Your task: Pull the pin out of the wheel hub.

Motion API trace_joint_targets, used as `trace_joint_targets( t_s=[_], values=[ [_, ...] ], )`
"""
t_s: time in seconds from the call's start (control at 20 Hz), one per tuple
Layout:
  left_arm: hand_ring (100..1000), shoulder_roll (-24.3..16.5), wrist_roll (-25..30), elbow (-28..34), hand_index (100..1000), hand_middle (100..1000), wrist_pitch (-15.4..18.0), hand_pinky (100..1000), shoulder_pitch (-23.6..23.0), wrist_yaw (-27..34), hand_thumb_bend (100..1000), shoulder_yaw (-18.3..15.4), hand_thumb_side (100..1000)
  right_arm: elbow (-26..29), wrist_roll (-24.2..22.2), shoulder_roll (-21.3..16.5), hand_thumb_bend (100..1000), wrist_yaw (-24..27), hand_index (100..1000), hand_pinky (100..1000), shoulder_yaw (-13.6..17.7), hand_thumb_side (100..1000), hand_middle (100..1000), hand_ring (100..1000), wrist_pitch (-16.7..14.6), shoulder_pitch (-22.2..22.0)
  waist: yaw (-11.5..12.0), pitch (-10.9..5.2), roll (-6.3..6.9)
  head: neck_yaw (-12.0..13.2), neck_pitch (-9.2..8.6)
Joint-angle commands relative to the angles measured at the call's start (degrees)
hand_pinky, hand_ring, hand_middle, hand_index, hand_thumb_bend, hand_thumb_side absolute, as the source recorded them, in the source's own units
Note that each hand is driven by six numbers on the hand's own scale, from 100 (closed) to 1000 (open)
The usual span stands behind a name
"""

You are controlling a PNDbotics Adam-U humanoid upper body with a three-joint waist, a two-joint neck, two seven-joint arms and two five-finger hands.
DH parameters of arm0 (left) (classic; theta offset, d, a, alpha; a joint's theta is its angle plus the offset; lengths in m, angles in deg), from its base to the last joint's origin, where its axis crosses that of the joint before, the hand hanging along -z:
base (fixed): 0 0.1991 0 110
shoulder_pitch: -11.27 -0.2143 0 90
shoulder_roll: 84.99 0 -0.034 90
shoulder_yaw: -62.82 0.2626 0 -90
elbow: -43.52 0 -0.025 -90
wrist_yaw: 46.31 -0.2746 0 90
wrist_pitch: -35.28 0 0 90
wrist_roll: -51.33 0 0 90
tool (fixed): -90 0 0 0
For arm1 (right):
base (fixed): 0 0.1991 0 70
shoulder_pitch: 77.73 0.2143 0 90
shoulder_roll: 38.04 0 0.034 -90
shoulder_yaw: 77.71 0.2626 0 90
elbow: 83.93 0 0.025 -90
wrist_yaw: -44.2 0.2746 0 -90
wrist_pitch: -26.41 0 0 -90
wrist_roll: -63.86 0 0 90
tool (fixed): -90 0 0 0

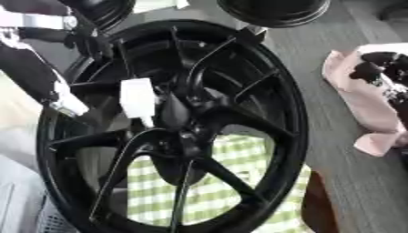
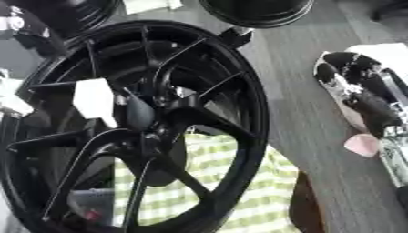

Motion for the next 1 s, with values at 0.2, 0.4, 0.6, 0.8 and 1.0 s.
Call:
trace_joint_targets(
  t_s=[0.2,0.4,0.6,0.8,1.0],
  values=[
    [717,1.8,4.6,-0.4,765,637,-4.5,808,3.3,0.5,781,0.7,411,0.3,-0.1,-0.8,397,-0.3,726,916,0.1,404,615,694,0.3,0.5,-0.1,-0.91,0.06,0.2,-1.01],
    [662,3.3,4.6,-1.4,722,576,-4.8,798,4.7,-0.9,761,2.5,408,0.3,-0.1,-0.9,389,-0.3,727,916,0.1,407,615,694,0.3,0.6,0.1,-0.91,0.23,0.3,-0.98],
    [658,4.4,4.6,-2.9,720,573,-5.1,800,5.5,-3.7,721,3.6,391,0.2,-0.1,-0.8,389,-0.2,727,917,0.1,409,615,694,0.5,0.6,0.3,-0.82,0.51,0.3,-1.10],
    [654,5.6,4.6,-3.7,714,570,-5.6,790,5.9,-5.4,671,3.7,377,0.0,-0.2,-0.7,390,-0.3,727,918,0.1,409,615,694,0.6,0.6,0.4,-0.67,0.67,0.5,-1.25],
    [639,6.5,4.6,-3.6,701,561,-6.6,778,6.3,-4.4,654,3.3,347,-0.1,-0.2,-0.5,389,-0.4,727,918,0.2,410,616,695,0.6,0.6,0.3,-0.54,0.76,0.6,-1.43]
  ],
)
